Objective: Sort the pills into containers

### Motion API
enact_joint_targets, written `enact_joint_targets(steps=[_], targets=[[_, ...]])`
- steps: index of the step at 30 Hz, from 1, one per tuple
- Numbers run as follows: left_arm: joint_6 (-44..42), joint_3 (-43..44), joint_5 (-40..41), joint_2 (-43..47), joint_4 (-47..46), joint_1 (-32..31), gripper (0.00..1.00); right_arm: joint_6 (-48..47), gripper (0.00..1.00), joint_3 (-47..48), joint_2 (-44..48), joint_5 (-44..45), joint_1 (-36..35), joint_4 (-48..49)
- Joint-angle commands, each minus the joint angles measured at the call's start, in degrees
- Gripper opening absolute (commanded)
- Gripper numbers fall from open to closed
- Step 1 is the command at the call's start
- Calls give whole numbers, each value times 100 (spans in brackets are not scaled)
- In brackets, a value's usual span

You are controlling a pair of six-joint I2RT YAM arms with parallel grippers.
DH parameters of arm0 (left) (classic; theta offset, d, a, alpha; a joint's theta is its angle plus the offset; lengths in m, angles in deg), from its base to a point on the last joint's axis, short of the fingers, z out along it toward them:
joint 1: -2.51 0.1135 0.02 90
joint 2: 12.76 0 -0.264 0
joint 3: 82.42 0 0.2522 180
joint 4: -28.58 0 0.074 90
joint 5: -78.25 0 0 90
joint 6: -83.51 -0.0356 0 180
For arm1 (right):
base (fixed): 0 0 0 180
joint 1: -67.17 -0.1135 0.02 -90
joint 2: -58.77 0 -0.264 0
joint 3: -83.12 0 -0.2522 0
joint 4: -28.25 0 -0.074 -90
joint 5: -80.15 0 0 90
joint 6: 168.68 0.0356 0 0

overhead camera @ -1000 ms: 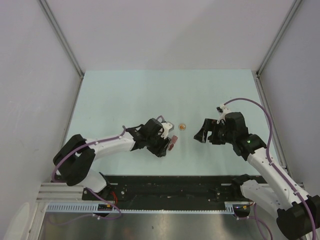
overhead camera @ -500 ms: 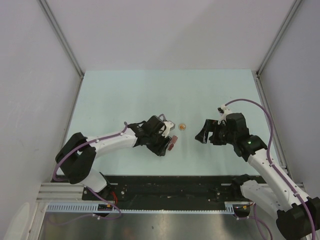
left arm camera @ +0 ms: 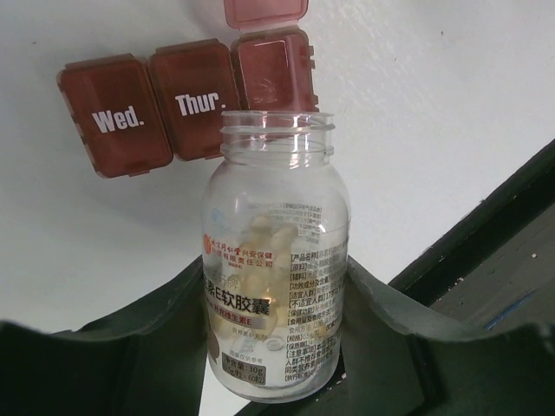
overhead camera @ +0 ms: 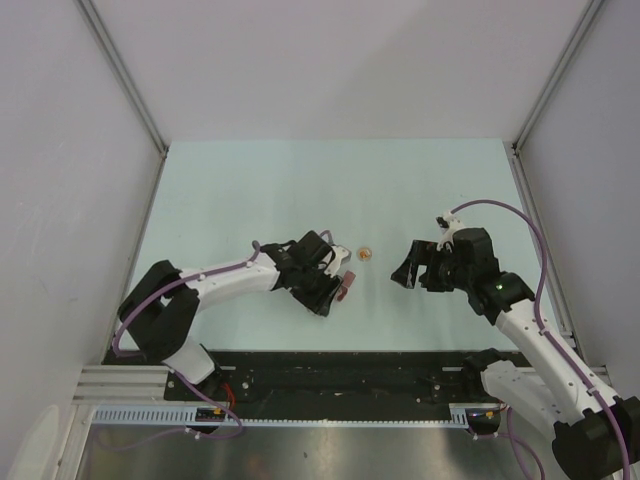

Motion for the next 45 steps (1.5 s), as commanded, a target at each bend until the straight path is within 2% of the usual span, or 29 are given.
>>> enact_joint_targets(steps=[1, 45], targets=[[-115, 326, -203, -68, 109, -33, 0, -73, 88, -20, 112, -42, 43, 29], [-194, 1583, 35, -806, 1735, -112, 0, -117, 89, -64, 173, -209, 157, 64]])
